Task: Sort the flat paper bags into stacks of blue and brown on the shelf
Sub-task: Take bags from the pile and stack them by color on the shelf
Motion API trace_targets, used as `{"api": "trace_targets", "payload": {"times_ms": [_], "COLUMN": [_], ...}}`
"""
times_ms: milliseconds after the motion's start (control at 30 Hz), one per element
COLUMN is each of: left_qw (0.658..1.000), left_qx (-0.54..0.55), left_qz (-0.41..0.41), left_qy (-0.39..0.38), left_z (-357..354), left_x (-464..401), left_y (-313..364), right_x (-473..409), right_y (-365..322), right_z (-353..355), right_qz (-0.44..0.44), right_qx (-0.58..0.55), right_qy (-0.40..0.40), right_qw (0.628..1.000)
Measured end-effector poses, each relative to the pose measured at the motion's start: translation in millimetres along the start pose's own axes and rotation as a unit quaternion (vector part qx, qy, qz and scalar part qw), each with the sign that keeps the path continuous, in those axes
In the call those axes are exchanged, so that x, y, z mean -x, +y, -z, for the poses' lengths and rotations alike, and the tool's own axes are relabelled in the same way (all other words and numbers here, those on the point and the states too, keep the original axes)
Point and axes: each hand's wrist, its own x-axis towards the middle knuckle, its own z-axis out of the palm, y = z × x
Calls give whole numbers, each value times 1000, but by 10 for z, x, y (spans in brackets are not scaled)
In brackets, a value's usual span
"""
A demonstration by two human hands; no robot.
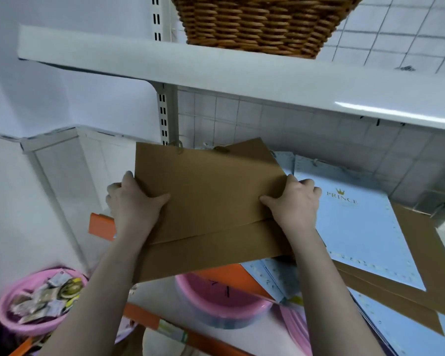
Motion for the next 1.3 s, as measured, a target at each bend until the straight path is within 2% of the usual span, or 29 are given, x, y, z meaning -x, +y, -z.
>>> {"api": "trace_targets", "payload": {"times_ms": [200, 333, 600, 900, 1100, 1300], "left_qw": [996, 994, 993, 984, 976, 970], "left_qx": [80, 94, 55, 24, 12, 49], "left_qz": [-37, -44, -97, -154, -180, -202], "left_qy": [27, 18, -38, -88, -119, -123], "left_z": [74, 154, 441, 367, 337, 173], "left_x": [-19, 16, 358, 951, 1482, 2229], "left_y": [-2, 28, 156, 196, 481, 919], "right_x": [71, 166, 676, 1341, 1635, 1902], "right_y": [21, 81, 255, 694, 1159, 1995], "right_z": [52, 95, 322, 546, 854, 1250], "right_qz": [-38, -33, -65, -101, -110, -120], "right_qx": [-60, -29, -29, 39, 86, 62], "right_qy": [6, 0, 110, 103, 100, 118], "right_qw": [997, 999, 991, 989, 985, 984]}}
